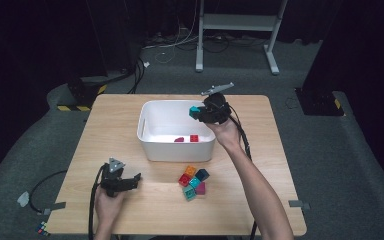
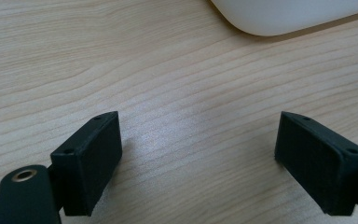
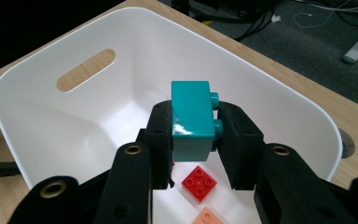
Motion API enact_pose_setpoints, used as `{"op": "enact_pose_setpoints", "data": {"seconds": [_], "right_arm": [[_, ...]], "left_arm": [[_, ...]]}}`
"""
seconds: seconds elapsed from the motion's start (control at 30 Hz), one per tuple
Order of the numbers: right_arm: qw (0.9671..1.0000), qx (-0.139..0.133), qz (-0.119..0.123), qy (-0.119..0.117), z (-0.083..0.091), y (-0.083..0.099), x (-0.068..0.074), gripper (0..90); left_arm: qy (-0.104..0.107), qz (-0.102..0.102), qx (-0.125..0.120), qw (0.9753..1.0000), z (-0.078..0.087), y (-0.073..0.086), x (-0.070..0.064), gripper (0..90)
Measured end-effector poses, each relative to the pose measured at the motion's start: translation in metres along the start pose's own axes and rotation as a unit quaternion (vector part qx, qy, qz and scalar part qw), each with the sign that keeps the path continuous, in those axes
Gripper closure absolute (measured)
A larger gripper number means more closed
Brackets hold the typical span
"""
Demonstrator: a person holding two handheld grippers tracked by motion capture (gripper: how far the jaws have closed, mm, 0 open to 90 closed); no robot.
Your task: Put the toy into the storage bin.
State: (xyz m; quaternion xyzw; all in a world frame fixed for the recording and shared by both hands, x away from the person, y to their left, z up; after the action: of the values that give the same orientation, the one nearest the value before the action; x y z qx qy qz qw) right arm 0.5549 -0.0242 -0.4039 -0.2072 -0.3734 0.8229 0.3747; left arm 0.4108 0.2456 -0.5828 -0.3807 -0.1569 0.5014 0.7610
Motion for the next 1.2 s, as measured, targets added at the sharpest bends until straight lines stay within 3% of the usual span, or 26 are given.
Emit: {"op": "enact_pose_setpoints", "data": {"seconds": [0.1,0.43,0.93,1.2], "right_arm": [[1.0000,-0.003,-0.001,0.006,0.000,0.000,-0.001,57.5],[0.9998,-0.015,-0.008,0.010,0.008,0.004,-0.003,54.1],[0.9988,-0.046,-0.018,0.004,0.039,0.014,-0.009,49.4],[0.9980,-0.060,-0.020,-0.003,0.054,0.022,-0.005,48.4]], "left_arm": [[0.000,-0.001,0.000,1.0000,0.000,0.000,0.000,14.8],[0.000,0.000,0.001,1.0000,0.000,0.000,0.000,14.8],[-0.001,-0.002,0.001,1.0000,0.000,0.000,0.000,14.8],[0.000,-0.001,0.001,1.0000,0.000,0.000,0.000,14.8]]}}
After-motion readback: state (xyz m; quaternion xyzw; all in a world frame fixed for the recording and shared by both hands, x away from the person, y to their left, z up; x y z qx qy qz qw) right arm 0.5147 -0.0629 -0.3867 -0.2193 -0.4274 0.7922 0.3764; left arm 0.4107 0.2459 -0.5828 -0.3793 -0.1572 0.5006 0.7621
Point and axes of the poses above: each handheld gripper's, and its own axes: z roughly backward along the jaws, y roughly out of its underside, x roughly to its left, the point moved 8 cm from there along -z, roughly forward along the jaws, and after that the axes turned 11 degrees about y, right-handed, at the moved point
